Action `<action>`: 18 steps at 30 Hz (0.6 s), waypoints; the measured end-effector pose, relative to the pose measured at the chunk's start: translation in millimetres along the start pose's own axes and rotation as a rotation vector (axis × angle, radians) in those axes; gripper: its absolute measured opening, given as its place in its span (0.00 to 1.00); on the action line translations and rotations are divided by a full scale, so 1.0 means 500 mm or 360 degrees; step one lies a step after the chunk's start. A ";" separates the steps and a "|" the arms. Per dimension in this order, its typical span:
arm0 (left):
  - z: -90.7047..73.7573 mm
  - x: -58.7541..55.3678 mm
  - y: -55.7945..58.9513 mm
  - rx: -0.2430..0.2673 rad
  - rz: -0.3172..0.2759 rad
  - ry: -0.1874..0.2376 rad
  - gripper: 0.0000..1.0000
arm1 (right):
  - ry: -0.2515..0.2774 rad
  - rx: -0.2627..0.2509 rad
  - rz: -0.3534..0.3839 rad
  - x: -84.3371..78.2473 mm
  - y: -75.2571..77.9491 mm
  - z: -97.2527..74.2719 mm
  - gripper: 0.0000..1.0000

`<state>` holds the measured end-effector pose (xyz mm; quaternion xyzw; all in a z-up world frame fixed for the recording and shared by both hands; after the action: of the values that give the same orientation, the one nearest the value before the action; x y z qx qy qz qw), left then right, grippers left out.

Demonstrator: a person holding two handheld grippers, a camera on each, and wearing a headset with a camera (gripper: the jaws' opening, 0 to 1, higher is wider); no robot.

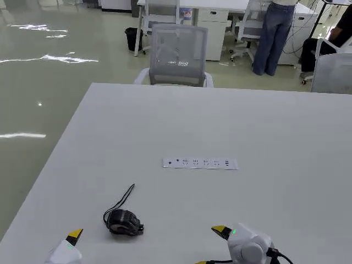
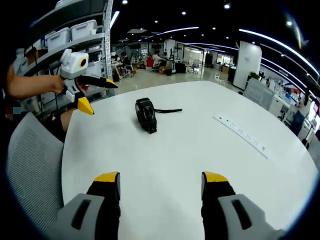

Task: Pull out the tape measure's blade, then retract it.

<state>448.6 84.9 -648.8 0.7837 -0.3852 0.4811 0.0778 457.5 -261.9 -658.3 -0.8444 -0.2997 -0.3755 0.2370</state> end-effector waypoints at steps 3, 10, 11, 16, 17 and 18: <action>-0.015 0.004 0.003 -0.0006 0.0014 0.0021 0.99 | 0.0015 -0.0001 -0.0005 -0.003 -0.008 -0.025 0.72; -0.032 0.003 0.006 -0.0082 0.0040 0.0038 0.99 | 0.0045 -0.0053 0.0032 -0.021 -0.008 -0.077 0.77; -0.033 0.001 0.007 -0.0095 0.0047 0.0038 0.99 | 0.0053 -0.0064 0.0053 -0.023 -0.008 -0.082 0.78; -0.039 0.006 0.010 -0.0138 0.0093 0.0048 0.99 | 0.0057 -0.0090 0.0065 -0.040 -0.007 -0.111 0.86; -0.040 0.005 0.009 -0.0142 0.0098 0.0049 0.99 | 0.0065 -0.0091 0.0075 -0.043 -0.005 -0.117 0.86; -0.040 0.004 0.009 -0.0141 0.0098 0.0047 0.99 | 0.0070 -0.0092 0.0090 -0.045 -0.005 -0.121 0.87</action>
<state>432.2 90.7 -637.7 0.7599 -0.4290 0.4773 0.1033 414.0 -305.5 -638.5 -0.8505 -0.2595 -0.3957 0.2295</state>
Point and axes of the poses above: the centre of the closed fingertips' face, and the gripper's own axes: z roughly forward along the fingers, y roughly to its right, x roughly out of its top, the point moved 10 cm from there along -z, roughly backward along the fingers, and after that the axes turned 15 degrees about z, right-handed, at the moved point
